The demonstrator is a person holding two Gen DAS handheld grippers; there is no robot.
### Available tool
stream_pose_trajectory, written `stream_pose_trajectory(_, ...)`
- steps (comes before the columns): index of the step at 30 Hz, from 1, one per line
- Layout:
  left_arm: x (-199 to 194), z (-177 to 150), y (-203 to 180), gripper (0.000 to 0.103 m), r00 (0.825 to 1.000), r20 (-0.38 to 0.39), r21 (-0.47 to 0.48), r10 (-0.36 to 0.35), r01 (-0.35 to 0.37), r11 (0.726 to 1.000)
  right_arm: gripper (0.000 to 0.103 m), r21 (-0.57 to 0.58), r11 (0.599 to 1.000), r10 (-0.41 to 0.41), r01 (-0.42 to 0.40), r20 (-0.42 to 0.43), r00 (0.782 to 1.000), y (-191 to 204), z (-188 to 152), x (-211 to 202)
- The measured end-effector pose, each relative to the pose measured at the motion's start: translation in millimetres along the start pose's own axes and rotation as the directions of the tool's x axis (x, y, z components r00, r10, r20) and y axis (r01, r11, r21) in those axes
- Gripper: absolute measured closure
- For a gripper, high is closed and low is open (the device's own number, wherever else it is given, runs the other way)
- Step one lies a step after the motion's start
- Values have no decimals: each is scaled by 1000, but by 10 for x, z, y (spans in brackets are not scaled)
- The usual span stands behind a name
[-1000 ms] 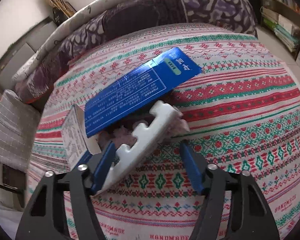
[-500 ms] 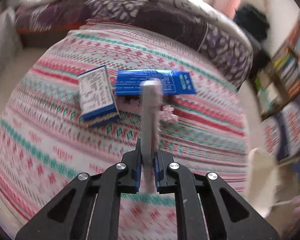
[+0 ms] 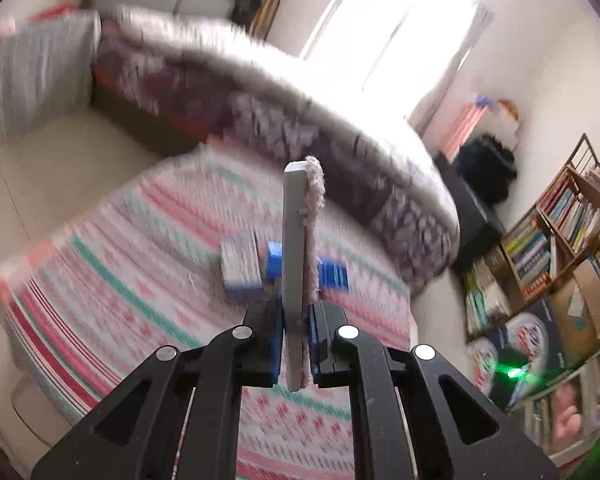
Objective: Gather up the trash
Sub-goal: 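Grasp the white foam strip on the blanket with the left tool and lift, then grasp the white-and-blue medicine box with the right tool while left holds the foam strip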
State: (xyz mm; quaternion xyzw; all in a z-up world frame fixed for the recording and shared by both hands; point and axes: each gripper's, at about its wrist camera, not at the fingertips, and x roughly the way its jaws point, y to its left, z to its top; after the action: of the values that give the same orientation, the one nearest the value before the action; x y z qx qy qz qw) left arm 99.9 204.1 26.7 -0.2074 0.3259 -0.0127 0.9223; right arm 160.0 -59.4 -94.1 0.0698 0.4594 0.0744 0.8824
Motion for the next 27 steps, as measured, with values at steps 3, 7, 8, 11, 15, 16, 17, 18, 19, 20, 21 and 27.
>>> stream_pose_trajectory(3, -235, 130, -1, 93, 996, 90, 23, 20, -22, 999, 7, -85, 995, 43, -45, -21, 999, 381, 56, 205)
stream_pose_trajectory(7, -351, 212, 109, 93, 987, 146, 5, 63, -64, 998, 8, -181, 979, 86, -96, -63, 994, 962, 194, 594)
stream_pose_trajectory(8, -351, 224, 155, 93, 987, 147, -8, 68, -67, 998, 8, -199, 975, 88, -101, -77, 993, 1092, 215, 703)
stream_pose_trajectory(11, -346, 285, 352, 93, 989, 135, -72, 61, -51, 996, 8, -266, 960, 55, -81, -103, 993, 1462, 272, 1025)
stream_pose_trajectory(15, -365, 329, 613, 93, 989, 130, -144, 67, -48, 988, 8, -302, 952, 9, -51, -140, 990, 1739, 350, 1407)
stream_pose_trajectory(16, -356, 336, 663, 93, 990, 125, -159, 68, -48, 986, 8, -305, 951, -2, -42, -142, 990, 1769, 351, 1468)
stream_pose_trajectory(17, -349, 334, 689, 93, 990, 122, -169, 70, -48, 984, 8, -307, 951, -13, -33, -145, 989, 1810, 370, 1550)
stream_pose_trajectory(18, -340, 326, 716, 93, 990, 118, -179, 72, -50, 983, 8, -308, 951, -20, -26, -146, 989, 1835, 384, 1600)
stream_pose_trajectory(19, -330, 325, 741, 93, 991, 114, -184, 74, -52, 981, 8, -311, 950, -30, -17, -146, 989, 1869, 402, 1658)
stream_pose_trajectory(20, -315, 326, 753, 93, 991, 107, -188, 77, -56, 981, 8, -313, 950, -35, -12, -145, 989, 1896, 409, 1698)
stream_pose_trajectory(21, -305, 322, 765, 93, 991, 103, -191, 82, -61, 980, 9, -315, 949, -43, -5, -143, 989, 1923, 425, 1749)
stream_pose_trajectory(27, -315, 314, 870, 93, 990, 103, -220, 97, -72, 973, 49, -327, 945, -75, 29, -129, 989, 1974, 480, 1856)
